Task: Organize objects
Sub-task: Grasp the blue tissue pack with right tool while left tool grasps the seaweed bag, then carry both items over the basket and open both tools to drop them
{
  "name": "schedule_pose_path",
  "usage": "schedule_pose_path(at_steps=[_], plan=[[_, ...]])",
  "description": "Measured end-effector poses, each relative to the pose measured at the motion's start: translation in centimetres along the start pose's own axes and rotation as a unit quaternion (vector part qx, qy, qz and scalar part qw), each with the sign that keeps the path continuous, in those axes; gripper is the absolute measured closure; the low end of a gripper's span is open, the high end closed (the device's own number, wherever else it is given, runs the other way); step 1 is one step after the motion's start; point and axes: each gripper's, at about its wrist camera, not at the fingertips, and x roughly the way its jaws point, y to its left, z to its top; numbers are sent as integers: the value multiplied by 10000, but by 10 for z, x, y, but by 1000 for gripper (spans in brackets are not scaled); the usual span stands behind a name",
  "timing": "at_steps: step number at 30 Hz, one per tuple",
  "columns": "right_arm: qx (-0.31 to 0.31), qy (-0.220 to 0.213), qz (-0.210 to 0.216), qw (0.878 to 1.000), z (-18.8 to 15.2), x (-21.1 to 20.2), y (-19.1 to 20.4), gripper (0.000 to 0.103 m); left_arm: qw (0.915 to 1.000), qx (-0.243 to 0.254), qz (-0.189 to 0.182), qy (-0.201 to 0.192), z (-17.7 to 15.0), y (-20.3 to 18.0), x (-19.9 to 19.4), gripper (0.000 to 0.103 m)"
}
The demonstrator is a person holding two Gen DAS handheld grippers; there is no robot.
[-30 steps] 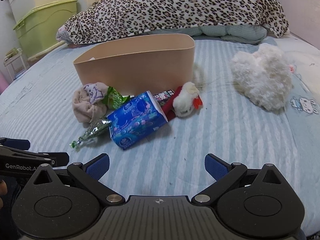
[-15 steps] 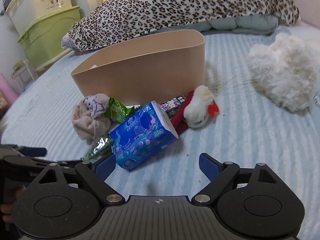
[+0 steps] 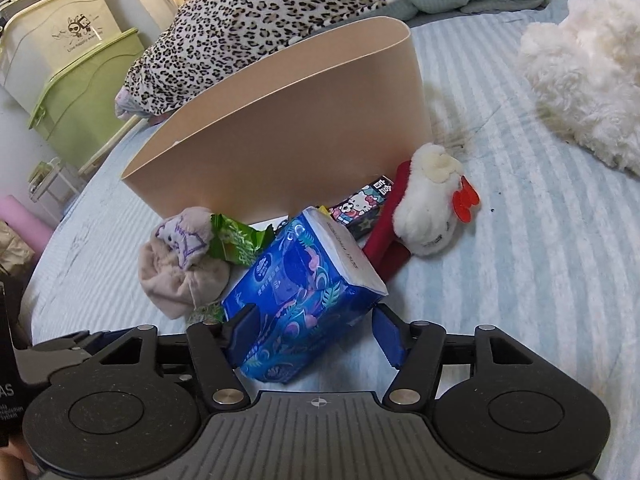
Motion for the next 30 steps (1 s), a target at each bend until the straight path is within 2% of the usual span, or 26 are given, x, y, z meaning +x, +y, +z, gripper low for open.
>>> schedule_pose_path(at_steps=[1,3,6,11,12,14,18,20,30], plan=[[-17,-7,-17,10000,1,2,1,42,10000,-50,-32,28,0,0,2,1],[-73,-21,-49,10000,3,6,4,44,9999,-88,-132,8,0,1,3,15],[-101,-11,-67,9999,4,11,6,49,9996,-77,-245,-93,-1,0,0,24],[-199,-193,-16,9996,4,4,9,68,9993,81,-358,-97,-3,-5,-4,54],[-210,-214,9,9996,4,2,10,70,9992,103,-386,-89,-4,-4,-6,57],[-248,-279,-9,9993,4,-3,12,73,9990,140,-418,-84,-7,-4,-8,61],[-395,-386,-68,9985,2,-12,18,77,9984,171,-528,-73,-12,-2,-13,64],[-439,-457,-86,9980,1,-18,21,79,9982,186,-571,-78,-13,-3,-16,70],[-436,-972,-161,9942,7,-61,20,80,9979,132,-525,-347,-14,-3,-48,72]])
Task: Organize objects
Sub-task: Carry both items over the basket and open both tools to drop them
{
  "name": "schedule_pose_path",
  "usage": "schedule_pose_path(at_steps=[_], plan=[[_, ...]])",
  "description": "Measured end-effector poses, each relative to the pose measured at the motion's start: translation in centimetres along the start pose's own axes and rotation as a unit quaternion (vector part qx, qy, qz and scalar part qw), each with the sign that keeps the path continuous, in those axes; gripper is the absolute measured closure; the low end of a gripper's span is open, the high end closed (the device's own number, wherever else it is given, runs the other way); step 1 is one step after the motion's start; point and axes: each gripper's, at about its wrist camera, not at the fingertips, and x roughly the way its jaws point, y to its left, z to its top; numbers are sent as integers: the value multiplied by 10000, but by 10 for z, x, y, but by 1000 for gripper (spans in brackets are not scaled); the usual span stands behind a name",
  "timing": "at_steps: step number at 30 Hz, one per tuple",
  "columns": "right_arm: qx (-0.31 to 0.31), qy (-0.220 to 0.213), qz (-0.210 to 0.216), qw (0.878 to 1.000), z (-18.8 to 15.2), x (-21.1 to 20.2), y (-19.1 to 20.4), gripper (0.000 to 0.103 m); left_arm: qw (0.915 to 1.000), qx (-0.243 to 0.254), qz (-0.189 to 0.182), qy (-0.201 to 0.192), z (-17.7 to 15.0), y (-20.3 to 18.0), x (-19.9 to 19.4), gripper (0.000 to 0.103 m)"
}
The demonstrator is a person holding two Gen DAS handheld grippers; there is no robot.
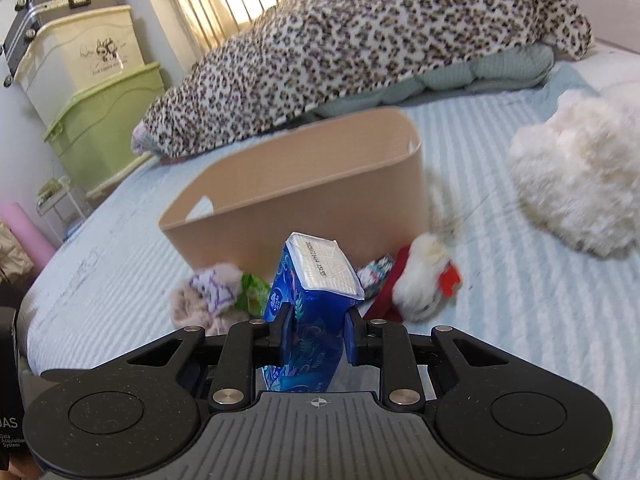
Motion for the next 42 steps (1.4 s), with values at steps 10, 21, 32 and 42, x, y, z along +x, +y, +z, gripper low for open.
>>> schedule_pose_path(at_steps=[10,21,32,42], plan=[[-111,-713,-98,9973,43,-23,-1,80,9946,-92,385,-964,53,9,-48,72],[-408,-1213,-318,9913,96,1,2,80,9838,160,759,-1616,133,6,-39,72],[-799,-1063,-814,9878,129,77,6,80,9908,201,917,-970,180,0,58,72],[-1436,-401,-1457,9780,112,144,17,79,9930,307,1062,-425,176,2,104,71]])
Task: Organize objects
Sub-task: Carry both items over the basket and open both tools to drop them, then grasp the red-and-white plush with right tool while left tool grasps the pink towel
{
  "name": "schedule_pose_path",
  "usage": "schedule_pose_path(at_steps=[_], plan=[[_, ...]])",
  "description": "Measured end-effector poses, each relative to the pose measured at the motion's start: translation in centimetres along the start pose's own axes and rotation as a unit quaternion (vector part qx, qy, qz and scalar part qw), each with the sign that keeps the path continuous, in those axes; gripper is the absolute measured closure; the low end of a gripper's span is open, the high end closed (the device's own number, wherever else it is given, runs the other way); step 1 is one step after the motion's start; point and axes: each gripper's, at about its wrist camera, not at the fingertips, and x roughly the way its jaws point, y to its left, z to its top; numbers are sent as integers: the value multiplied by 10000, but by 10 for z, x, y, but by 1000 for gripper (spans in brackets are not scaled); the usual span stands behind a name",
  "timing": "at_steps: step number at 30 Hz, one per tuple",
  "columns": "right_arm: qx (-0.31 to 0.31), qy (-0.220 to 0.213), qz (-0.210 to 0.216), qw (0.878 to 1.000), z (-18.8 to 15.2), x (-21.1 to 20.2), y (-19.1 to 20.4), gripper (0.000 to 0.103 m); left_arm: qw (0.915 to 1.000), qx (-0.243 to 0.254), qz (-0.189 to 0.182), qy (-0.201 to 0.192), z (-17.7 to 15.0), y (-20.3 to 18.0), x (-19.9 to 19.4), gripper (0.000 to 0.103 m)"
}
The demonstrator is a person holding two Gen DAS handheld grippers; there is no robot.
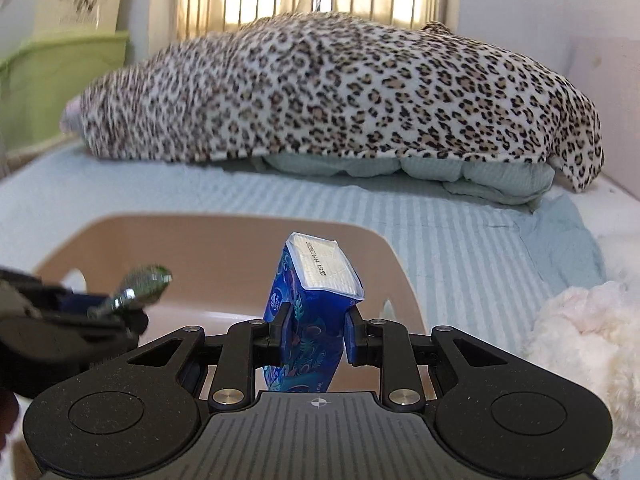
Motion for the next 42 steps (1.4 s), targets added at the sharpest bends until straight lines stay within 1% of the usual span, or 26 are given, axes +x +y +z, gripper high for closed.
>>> schedule_pose_path(at_steps=[2,4,5,6,7,8,10,12,14,15,16,19,21,24,27,32,34,38,42], plan=[[-13,183,20,9998,-2,5,1,78,10000,30,-45,55,-2,-1,2,69],[-24,269,29,9996,-4,6,1,65,10000,63,-11,38,-2,-1,0,68],[-52,233,42,9997,-4,4,0,62,10000,70,-6,58,-1,0,-2,55],[-86,191,58,9998,-5,3,0,58,10000,42,-8,70,0,1,-5,44],[-116,158,33,9998,-5,-1,0,48,10000,-8,-28,52,-1,3,-9,25],[-121,114,30,9999,-4,-6,-2,37,10000,-65,-55,-4,0,5,-15,21],[-90,25,95,9999,-3,-17,-6,27,9998,-126,-99,-75,0,8,-27,20],[-83,4,143,9999,1,-28,-11,20,9998,-163,-75,-112,1,11,-40,17],[-63,-58,168,9998,0,-45,-16,6,9996,-179,-83,-184,-2,14,-54,15],[-41,-125,178,9998,-2,-54,-19,3,9996,-187,-104,-202,-4,15,-61,14],[-40,-188,191,9996,-4,-64,-21,0,9995,-185,-132,-205,-7,15,-67,12],[-59,-224,224,9995,-11,-88,-27,0,9996,-59,-152,-221,-16,16,-86,11],[63,-176,263,9995,-17,-102,-34,0,9997,20,-100,-230,-25,17,-98,11],[304,-128,361,9988,-29,-119,-47,0,9998,24,-132,-153,-39,21,-111,11],[406,-46,343,9986,-42,-129,-56,0,9998,-37,-170,-80,-51,27,-120,11],[411,138,150,9989,-58,-129,-60,0,9999,-44,-102,95,-68,32,-124,11],[393,257,147,9988,-64,-126,-58,0,9997,-76,-101,205,-74,36,-123,11],[116,587,71,9982,-79,-118,-51,0,9992,-109,-51,389,-86,49,-119,11],[-128,556,32,9984,-95,-115,-45,0,9990,37,-23,454,-96,56,-115,11]])
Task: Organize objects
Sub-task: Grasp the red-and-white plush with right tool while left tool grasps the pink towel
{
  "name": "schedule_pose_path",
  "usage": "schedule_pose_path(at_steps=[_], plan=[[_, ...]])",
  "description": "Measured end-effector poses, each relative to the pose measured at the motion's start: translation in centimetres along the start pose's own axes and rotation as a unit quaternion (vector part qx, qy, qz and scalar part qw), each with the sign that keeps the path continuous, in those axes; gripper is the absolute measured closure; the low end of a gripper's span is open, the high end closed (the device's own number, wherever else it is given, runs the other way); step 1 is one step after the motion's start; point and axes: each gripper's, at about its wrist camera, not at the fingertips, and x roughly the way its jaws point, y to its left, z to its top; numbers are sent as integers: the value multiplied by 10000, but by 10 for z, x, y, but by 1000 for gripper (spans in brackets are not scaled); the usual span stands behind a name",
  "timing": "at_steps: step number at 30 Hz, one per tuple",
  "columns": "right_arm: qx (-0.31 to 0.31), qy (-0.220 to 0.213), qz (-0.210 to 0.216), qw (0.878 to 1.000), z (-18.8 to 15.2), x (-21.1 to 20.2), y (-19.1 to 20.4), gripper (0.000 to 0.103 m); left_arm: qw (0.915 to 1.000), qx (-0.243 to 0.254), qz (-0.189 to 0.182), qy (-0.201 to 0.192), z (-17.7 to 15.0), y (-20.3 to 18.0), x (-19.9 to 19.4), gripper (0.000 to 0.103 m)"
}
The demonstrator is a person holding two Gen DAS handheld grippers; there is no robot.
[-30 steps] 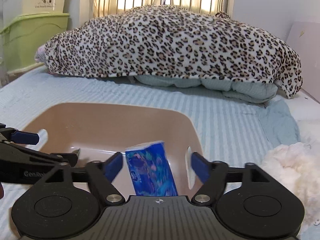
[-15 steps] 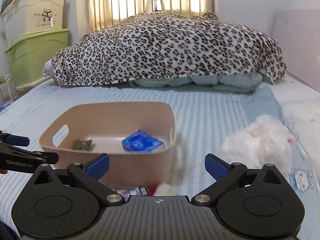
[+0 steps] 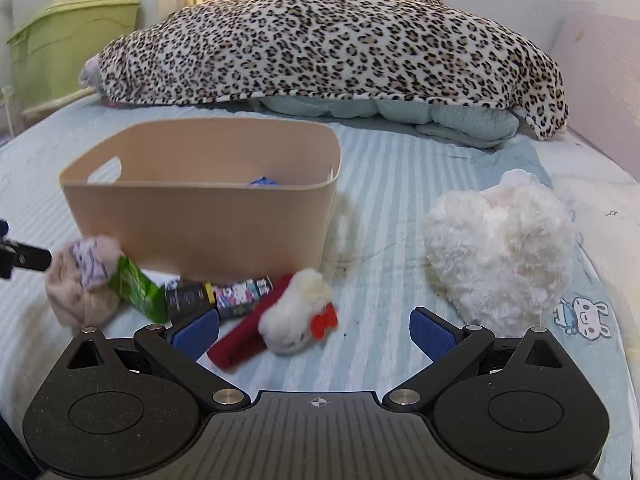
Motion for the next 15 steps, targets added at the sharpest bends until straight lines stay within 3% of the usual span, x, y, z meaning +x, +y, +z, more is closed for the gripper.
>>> schedule_pose_path(at_steps=[11,15], plan=[[72,217,-146,9996,-9,37,1,0,9996,-85,-239,157,2,-4,35,12],[354,227,5,9991,-4,49,-5,0,9991,-151,-349,209,4,-8,44,12]])
